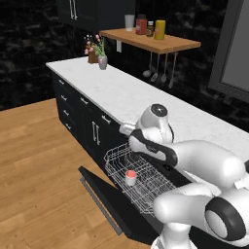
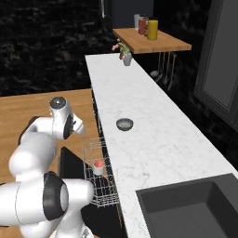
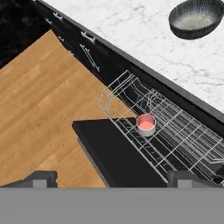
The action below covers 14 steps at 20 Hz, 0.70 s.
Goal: Pick up the cup and bowl from the counter, place them in the dishwasher, and close the dishwasher door.
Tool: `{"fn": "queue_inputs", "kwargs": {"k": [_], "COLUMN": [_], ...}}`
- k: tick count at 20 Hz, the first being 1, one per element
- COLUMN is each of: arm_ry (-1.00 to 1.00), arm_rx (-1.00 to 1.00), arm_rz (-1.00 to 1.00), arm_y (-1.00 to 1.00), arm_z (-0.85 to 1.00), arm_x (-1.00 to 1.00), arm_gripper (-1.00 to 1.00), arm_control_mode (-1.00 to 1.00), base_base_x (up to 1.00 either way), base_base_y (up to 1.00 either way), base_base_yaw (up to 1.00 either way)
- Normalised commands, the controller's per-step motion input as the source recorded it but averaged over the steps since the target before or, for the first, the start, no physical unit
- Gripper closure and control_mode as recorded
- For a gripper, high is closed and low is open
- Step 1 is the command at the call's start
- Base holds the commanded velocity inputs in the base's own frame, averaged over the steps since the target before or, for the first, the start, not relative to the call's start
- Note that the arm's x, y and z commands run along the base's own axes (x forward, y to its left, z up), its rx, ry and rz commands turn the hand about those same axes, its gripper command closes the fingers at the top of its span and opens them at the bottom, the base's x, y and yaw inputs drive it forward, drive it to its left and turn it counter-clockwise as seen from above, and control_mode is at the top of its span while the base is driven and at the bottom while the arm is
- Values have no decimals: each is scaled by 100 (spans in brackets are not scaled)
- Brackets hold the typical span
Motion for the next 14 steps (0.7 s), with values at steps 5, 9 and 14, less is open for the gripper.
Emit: {"fn": "queue_inputs", "kwargs": {"k": [5, 9, 14], "arm_ry": [32, 5, 0], "arm_rx": [-20, -12, -3], "arm_rz": [0, 15, 25], "arm_y": [-54, -49, -45], "arm_z": [36, -15, -9], "arm_x": [17, 26, 34], "arm_gripper": [-100, -100, -100], "arm_control_mode": [-100, -100, -100], "base_base_x": [0, 0, 0], "base_base_y": [0, 0, 0], "base_base_yaw": [0, 0, 0]}}
